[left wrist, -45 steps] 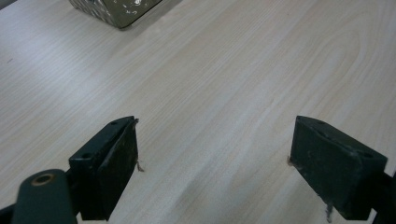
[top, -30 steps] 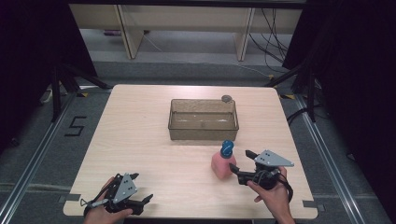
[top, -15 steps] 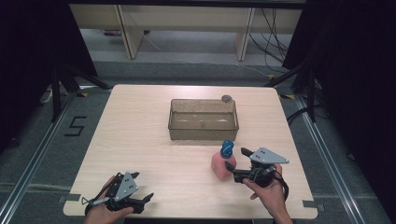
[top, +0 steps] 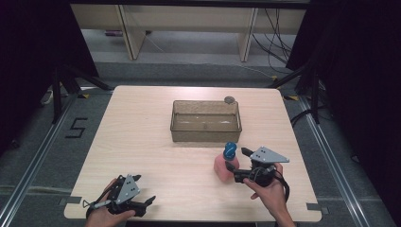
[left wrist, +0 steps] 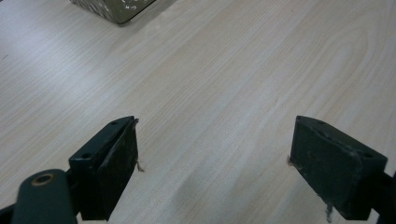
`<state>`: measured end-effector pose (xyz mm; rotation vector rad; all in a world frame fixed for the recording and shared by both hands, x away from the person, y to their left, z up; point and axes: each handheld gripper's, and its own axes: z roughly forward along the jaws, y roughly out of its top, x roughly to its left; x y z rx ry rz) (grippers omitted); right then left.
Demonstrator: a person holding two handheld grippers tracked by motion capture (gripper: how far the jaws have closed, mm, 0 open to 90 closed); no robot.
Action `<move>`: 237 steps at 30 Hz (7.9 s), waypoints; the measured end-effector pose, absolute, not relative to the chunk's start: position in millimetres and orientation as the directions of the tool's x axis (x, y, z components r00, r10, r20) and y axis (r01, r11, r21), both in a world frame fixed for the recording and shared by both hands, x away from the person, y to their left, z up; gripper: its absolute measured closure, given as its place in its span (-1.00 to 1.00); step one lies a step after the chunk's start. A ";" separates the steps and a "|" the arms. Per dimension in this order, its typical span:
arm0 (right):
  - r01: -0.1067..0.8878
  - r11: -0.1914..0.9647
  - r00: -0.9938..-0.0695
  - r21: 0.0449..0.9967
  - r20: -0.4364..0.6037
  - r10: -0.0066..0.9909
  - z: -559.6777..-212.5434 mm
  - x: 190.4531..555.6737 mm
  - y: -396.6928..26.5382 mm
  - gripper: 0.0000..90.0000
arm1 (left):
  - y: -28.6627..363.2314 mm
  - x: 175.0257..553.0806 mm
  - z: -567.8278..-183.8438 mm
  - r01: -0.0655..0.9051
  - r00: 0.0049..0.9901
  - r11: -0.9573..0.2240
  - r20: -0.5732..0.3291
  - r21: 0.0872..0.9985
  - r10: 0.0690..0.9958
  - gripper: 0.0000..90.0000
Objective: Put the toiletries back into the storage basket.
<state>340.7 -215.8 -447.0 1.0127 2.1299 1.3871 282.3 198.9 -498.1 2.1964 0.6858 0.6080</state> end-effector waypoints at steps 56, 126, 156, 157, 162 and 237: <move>0.316 0.276 -0.678 0.908 0.013 0.735 -449.6 358.5 -196.5 0.17 | 197.9 279.0 -496.0 0.272 0.752 -0.576 0.204 0.771 0.627 -0.67; 0.287 0.265 -0.631 0.921 -0.026 0.776 -386.0 387.9 -205.2 0.20 | 200.3 280.8 -495.1 0.275 0.749 -0.577 0.206 0.769 0.630 -0.67; 0.275 0.271 -0.639 0.923 -0.036 0.769 -352.6 419.9 -194.3 0.20 | 200.3 280.6 -495.8 0.270 0.738 -0.573 0.215 0.774 0.639 -0.67; 0.275 0.271 -0.639 0.923 -0.036 0.769 -352.6 419.9 -194.3 0.20 | 200.3 280.6 -495.8 0.270 0.738 -0.573 0.215 0.774 0.639 -0.67; 0.281 0.252 -0.631 0.926 -0.020 0.776 -347.1 427.4 -191.1 0.20 | 200.2 280.4 -495.8 0.270 0.740 -0.571 0.212 0.775 0.638 -0.67; 0.409 0.162 -0.477 0.898 0.059 0.877 -400.0 511.5 -193.7 0.20 | 200.5 279.9 -494.5 0.273 0.749 -0.561 0.193 0.782 0.634 -0.67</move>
